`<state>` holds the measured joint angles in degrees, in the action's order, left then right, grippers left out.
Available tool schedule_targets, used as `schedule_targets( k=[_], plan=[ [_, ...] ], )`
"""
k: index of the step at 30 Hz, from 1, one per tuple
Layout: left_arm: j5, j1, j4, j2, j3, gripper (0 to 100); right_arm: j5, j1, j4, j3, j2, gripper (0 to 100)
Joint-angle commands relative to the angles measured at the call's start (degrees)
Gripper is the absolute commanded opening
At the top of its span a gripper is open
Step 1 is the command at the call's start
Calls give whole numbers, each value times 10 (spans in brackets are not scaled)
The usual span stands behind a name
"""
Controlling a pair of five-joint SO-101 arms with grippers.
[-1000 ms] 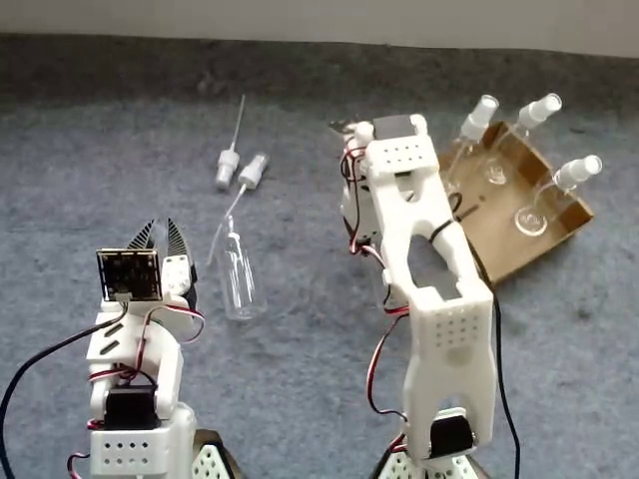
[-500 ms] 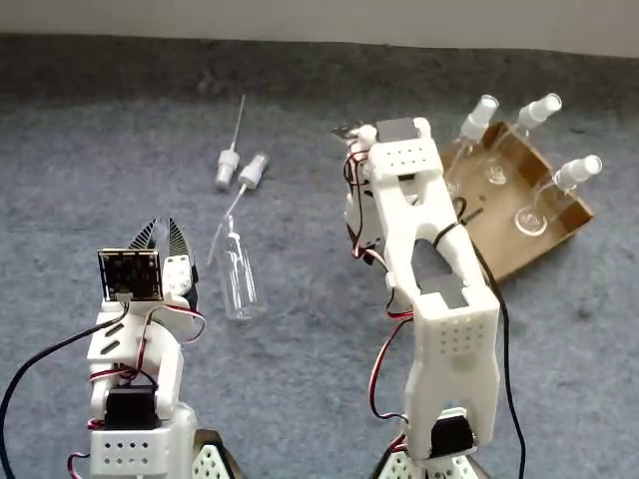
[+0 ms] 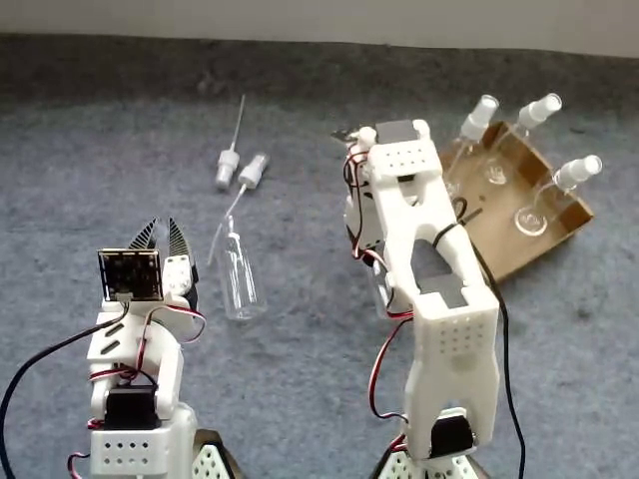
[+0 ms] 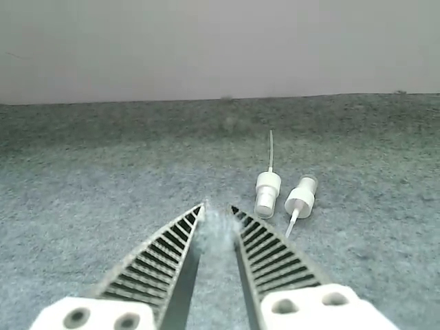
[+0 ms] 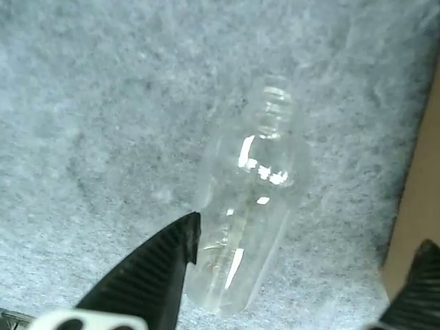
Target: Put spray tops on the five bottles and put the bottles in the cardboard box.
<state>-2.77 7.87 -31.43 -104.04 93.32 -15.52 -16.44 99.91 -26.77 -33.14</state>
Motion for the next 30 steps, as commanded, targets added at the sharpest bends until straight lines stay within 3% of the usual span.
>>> schedule_targets(
  k=[1, 9, 23, 30],
  plan=[
    [7, -10, 12, -6, -4, 7, -4, -1, 13, -11, 46, 408],
    [7, -10, 12, -6, -4, 7, -2, 0, 14, 4, 231, 408],
    [7, -10, 12, -6, -4, 7, -3, -54, 9, 234, 582, 407],
    [7, -10, 12, -6, -4, 7, -3, -65, -44, 345, 664, 407]
  ],
)
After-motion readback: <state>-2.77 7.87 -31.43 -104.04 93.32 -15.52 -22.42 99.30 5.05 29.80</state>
